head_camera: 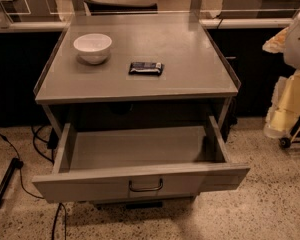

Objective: Place rxbar blueberry into top drawer

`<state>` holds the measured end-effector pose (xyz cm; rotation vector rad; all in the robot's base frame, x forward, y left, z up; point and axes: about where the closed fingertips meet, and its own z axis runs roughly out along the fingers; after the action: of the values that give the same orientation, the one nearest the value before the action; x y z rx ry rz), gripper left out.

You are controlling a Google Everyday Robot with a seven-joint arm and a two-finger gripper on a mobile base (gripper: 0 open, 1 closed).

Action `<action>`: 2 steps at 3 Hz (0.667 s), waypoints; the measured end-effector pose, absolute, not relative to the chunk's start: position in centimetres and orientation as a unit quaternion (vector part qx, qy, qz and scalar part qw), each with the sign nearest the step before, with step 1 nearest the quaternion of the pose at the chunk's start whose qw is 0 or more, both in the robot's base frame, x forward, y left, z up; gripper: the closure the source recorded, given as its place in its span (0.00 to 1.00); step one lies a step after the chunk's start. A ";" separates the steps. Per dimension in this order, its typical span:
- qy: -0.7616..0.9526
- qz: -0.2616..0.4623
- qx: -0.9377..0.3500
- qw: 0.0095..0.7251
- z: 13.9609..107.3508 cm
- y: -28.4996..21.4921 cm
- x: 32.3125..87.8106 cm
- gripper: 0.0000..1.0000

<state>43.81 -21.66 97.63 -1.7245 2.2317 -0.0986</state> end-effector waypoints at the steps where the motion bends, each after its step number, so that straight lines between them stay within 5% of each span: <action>1: 0.780 -0.040 -0.602 0.165 97.9 -21.5 44.2 0.00; 2: 0.779 -0.037 -0.597 0.187 98.2 -21.0 45.8 0.00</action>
Offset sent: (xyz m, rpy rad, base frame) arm 0.0418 0.0128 0.0058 0.0772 -0.0733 -0.0118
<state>45.78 -20.97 98.22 -1.6802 2.1930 -0.1035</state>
